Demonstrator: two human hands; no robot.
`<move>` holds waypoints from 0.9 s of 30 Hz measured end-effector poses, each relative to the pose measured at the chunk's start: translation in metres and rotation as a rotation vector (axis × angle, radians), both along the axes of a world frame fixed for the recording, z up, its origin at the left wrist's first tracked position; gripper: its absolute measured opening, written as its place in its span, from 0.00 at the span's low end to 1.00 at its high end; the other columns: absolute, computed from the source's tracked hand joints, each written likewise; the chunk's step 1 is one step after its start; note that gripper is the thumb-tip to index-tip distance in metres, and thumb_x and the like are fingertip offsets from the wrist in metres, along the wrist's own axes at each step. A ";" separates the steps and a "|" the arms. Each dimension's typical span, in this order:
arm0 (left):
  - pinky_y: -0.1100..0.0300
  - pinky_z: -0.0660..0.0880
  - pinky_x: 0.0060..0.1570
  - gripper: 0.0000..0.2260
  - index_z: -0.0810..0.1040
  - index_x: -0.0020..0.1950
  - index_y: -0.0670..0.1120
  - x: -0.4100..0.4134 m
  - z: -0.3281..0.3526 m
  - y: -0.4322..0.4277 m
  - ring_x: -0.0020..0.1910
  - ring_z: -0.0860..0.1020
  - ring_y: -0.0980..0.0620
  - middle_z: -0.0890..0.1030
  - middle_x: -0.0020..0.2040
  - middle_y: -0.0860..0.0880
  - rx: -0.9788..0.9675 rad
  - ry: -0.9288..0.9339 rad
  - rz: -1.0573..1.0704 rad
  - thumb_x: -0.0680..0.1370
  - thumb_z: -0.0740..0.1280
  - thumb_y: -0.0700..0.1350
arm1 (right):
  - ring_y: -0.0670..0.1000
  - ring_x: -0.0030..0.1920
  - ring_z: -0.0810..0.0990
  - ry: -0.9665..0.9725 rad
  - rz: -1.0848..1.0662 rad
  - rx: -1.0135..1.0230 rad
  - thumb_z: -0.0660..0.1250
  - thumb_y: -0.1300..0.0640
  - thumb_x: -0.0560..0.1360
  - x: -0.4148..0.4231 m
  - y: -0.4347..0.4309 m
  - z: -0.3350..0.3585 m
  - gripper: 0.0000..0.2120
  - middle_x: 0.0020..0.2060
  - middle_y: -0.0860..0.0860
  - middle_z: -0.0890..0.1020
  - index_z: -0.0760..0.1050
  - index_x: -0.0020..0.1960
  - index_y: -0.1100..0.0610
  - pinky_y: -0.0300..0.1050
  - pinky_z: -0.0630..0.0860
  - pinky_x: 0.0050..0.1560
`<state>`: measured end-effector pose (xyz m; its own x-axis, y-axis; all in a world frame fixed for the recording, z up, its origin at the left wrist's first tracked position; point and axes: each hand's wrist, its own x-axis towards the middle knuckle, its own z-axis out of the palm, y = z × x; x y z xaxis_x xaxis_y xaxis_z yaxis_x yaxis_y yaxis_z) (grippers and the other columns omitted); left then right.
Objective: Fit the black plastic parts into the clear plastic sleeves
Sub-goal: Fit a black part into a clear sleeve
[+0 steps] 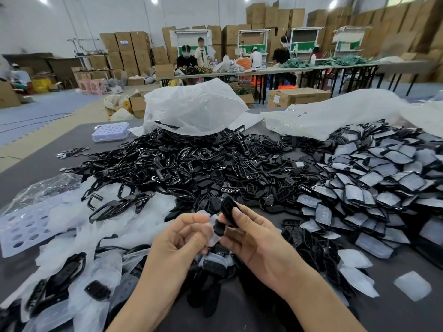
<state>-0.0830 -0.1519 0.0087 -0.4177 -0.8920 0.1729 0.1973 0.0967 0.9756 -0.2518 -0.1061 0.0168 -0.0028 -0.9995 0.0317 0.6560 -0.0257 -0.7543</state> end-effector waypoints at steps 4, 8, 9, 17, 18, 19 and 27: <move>0.67 0.71 0.37 0.08 0.84 0.47 0.55 -0.001 -0.006 0.000 0.35 0.74 0.56 0.78 0.34 0.49 -0.162 -0.197 0.190 0.78 0.71 0.42 | 0.51 0.50 0.86 0.048 -0.123 0.042 0.73 0.54 0.73 -0.005 -0.004 -0.002 0.07 0.49 0.53 0.87 0.87 0.49 0.51 0.45 0.81 0.52; 0.69 0.74 0.39 0.11 0.84 0.48 0.60 -0.002 -0.005 0.003 0.36 0.78 0.53 0.83 0.41 0.48 -0.263 -0.250 0.317 0.79 0.70 0.43 | 0.50 0.56 0.86 0.113 -0.161 0.012 0.73 0.53 0.72 -0.008 -0.006 -0.003 0.07 0.53 0.52 0.87 0.87 0.49 0.48 0.48 0.77 0.61; 0.68 0.75 0.41 0.10 0.83 0.49 0.61 -0.004 -0.005 0.004 0.39 0.80 0.54 0.84 0.42 0.51 -0.298 -0.259 0.315 0.79 0.69 0.44 | 0.50 0.56 0.85 0.143 -0.131 -0.004 0.75 0.52 0.72 -0.006 -0.006 -0.004 0.08 0.54 0.52 0.87 0.87 0.50 0.48 0.47 0.78 0.61; 0.71 0.74 0.47 0.17 0.81 0.51 0.59 -0.005 -0.004 0.005 0.50 0.80 0.59 0.80 0.57 0.57 -0.523 -0.305 0.307 0.80 0.66 0.35 | 0.50 0.49 0.87 0.095 -0.124 0.013 0.73 0.58 0.72 0.003 -0.007 -0.007 0.08 0.52 0.57 0.87 0.87 0.50 0.54 0.39 0.82 0.48; 0.72 0.73 0.48 0.18 0.80 0.53 0.59 -0.005 -0.005 0.005 0.54 0.79 0.58 0.78 0.58 0.57 -0.614 -0.354 0.310 0.80 0.64 0.34 | 0.50 0.48 0.87 0.077 -0.140 0.028 0.72 0.59 0.72 0.003 -0.008 -0.007 0.07 0.51 0.58 0.87 0.88 0.48 0.54 0.39 0.82 0.47; 0.73 0.72 0.50 0.19 0.79 0.54 0.59 -0.004 -0.006 0.006 0.57 0.78 0.57 0.77 0.59 0.58 -0.704 -0.409 0.306 0.79 0.63 0.34 | 0.50 0.47 0.87 0.062 -0.150 0.041 0.72 0.59 0.72 0.003 -0.008 -0.007 0.07 0.50 0.58 0.87 0.88 0.47 0.55 0.39 0.82 0.46; 0.69 0.72 0.53 0.08 0.78 0.55 0.58 -0.003 -0.011 0.003 0.54 0.79 0.60 0.77 0.53 0.62 -0.854 -0.534 0.417 0.80 0.65 0.46 | 0.54 0.46 0.87 0.070 -0.152 0.073 0.73 0.58 0.72 0.004 -0.007 -0.008 0.09 0.50 0.62 0.87 0.86 0.51 0.57 0.41 0.82 0.44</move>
